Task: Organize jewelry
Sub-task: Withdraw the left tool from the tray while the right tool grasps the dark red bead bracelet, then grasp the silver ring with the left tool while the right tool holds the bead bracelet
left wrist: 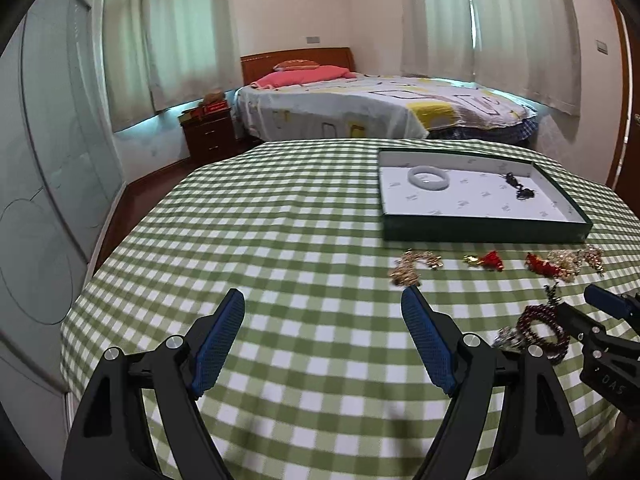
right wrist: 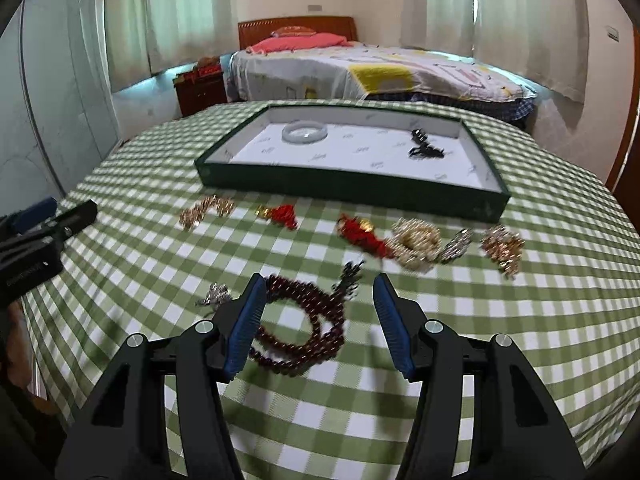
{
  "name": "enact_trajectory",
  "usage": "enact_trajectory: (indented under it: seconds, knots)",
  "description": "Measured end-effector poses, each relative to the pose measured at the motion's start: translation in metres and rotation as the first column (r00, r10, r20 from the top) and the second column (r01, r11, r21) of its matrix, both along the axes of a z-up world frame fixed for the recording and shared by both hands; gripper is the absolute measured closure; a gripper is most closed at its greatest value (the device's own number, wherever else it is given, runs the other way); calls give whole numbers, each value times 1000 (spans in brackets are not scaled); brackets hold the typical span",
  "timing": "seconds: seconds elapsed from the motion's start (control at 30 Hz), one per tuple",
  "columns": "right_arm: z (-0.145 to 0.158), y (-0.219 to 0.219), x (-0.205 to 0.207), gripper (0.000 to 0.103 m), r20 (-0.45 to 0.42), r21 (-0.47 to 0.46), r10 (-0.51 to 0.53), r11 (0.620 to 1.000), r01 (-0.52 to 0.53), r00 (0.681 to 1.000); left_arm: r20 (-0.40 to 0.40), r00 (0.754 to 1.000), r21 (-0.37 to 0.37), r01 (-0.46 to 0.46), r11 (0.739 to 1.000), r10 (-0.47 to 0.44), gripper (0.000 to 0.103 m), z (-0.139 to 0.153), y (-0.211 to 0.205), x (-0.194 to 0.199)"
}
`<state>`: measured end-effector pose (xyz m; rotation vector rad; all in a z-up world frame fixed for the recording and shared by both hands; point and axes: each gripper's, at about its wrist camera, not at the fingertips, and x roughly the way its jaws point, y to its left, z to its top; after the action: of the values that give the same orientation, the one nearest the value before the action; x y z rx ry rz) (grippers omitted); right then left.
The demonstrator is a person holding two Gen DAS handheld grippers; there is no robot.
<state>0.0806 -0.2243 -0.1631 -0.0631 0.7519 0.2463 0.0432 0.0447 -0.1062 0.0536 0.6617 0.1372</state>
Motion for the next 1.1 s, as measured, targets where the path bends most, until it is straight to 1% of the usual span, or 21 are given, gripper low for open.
enact_trajectory:
  seconds: [0.03, 0.07, 0.1, 0.27, 0.43, 0.6, 0.67, 0.73, 0.77, 0.83, 0.87, 0.93, 1.1]
  knots:
    - [-2, 2, 1, 46, -6, -5, 2, 1000, -2, 1000, -4, 1000, -4, -8, 1000, 8, 25, -1, 3, -1]
    - [-4, 3, 1, 42, -12, -9, 3, 1000, -3, 1000, -7, 1000, -8, -13, 1000, 13, 25, -2, 6, -1]
    - [-6, 4, 2, 41, -21, -13, 5, 1000, -5, 1000, -14, 1000, -17, -22, 1000, 22, 25, -3, 9, -1]
    - [-15, 10, 4, 39, -54, -29, 19, 999, -21, 998, -26, 999, -27, -33, 999, 32, 25, -6, 12, 1]
    - [-21, 14, 5, 31, -68, -43, 36, 998, -39, 997, -41, 999, -24, -31, 999, 30, 25, -10, 11, 2]
    - [-25, 17, 6, 29, -73, -66, 43, 997, -48, 996, -56, 998, -20, -26, 999, 25, 25, -14, 8, 3]
    - [-25, 15, 5, 33, -71, -65, 38, 997, -43, 997, -61, 998, -19, -20, 1000, 19, 25, -14, 5, 3]
    - [-23, 11, 6, 49, -68, -64, 27, 997, -32, 997, -65, 998, -16, -14, 1000, 13, 25, -15, 2, 3]
    - [-22, 10, 6, 52, -67, -64, 25, 998, -29, 997, -66, 998, -16, -10, 1000, 9, 25, -16, 0, 3]
    - [-21, 6, 7, 65, -65, -60, 19, 998, -23, 998, -69, 998, -15, -4, 1000, 3, 25, -16, -2, 3]
    - [-21, 4, 6, 69, -64, -57, 18, 998, -21, 998, -71, 997, -15, 1, 1000, -2, 25, -17, -4, 3]
    - [-20, 2, 8, 87, -65, -43, 24, 999, -27, 998, -73, 997, -13, 8, 1000, -9, 25, -17, -6, 3]
    - [-18, 0, 7, 92, -55, -38, 30, 999, -32, 998, -78, 997, -10, 24, 1000, -24, 25, -19, -12, 3]
